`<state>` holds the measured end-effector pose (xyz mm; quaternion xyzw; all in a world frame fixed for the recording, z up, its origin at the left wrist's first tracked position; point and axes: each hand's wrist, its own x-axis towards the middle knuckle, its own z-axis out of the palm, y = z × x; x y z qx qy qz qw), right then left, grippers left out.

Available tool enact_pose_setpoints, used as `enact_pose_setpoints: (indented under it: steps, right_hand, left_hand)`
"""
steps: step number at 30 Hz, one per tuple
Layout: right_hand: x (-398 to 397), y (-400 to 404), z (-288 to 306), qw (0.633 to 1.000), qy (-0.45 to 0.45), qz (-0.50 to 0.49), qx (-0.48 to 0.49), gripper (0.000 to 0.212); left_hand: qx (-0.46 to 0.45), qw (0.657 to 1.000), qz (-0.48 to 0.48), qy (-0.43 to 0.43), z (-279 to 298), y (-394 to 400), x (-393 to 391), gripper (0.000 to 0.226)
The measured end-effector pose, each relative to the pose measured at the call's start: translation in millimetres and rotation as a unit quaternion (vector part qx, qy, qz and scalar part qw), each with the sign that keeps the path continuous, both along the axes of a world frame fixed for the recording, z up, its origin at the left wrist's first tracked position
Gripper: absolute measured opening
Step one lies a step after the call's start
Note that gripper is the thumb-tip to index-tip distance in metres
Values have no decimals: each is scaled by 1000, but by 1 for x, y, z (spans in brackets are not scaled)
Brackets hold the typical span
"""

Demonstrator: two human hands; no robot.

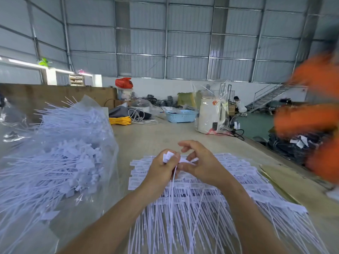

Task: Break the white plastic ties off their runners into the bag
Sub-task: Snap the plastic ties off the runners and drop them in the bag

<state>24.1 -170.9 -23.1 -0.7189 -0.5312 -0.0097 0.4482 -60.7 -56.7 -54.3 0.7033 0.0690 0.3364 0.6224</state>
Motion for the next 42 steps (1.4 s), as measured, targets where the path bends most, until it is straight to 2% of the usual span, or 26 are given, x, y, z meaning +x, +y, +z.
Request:
enact_pose_setpoints:
  steps: [2, 4, 6, 10, 14, 16, 17, 19, 20, 22, 24, 27, 29, 33, 36, 39, 42]
  right_hand:
    - [3, -2, 0, 999, -9, -6, -53, 7]
    - [4, 0, -4, 996, -18, 11, -86, 18]
    - [2, 2, -7, 995, -47, 12, -93, 25]
    - [0, 4, -8, 994, -70, 34, -72, 21]
    - [7, 5, -12, 989, -129, -7, -75, 18]
    - [9, 5, -14, 982, -164, -46, -80, 6]
    - [10, 4, -15, 981, -170, -59, -76, 8]
    - [11, 7, -16, 977, -189, -69, -66, 35]
    - [10, 10, -17, 976, -195, -69, -64, 35]
    - [14, 8, -15, 970, -213, -96, -66, 5]
    - [29, -8, -10, 969, -187, -153, -52, 21]
    - [40, -35, 4, 983, -66, -155, 73, 29]
    - [28, -35, 11, 985, -39, -116, 123, 25]
    - [-2, -14, 17, 980, -87, -78, 159, 13]
    - [-15, -8, 17, 973, -118, -65, 185, 6]
    - [-27, 1, 13, 964, -207, -37, 160, 17]
    - [-32, 7, 10, 954, -273, -43, 119, 28]
  left_hand:
    - [-37, 999, -6, -2, 0, 0, -1, 20]
    - [-68, 997, -27, 3, 0, -1, -1, 23]
    - [-62, 998, -26, 14, 0, 0, -3, 27]
    - [5, 999, 11, 31, 1, 3, -4, 35]
    - [5, 999, 20, 49, 4, 1, -3, 37]
    - [-32, 997, 1, 66, 5, 1, -3, 38]
    - [-56, 995, -11, 78, 6, 1, -3, 37]
    - [-108, 988, -30, 103, 8, 1, -2, 34]
    - [-140, 983, -43, 113, 10, 2, -2, 34]
    - [-186, 970, -76, 134, 12, 6, -6, 36]
    - [-205, 961, -106, 152, 15, 16, -13, 39]
    - [-258, 955, -94, 108, 14, 32, -16, 38]
    - [-279, 955, -71, 77, 9, 35, -13, 33]
    - [-231, 969, -56, 61, -7, 26, -6, 31]
    - [-230, 969, -54, 69, -10, 20, -5, 36]
    - [-233, 969, -64, 50, -4, 15, -4, 39]
    - [-218, 970, -103, -19, 7, 9, -6, 61]
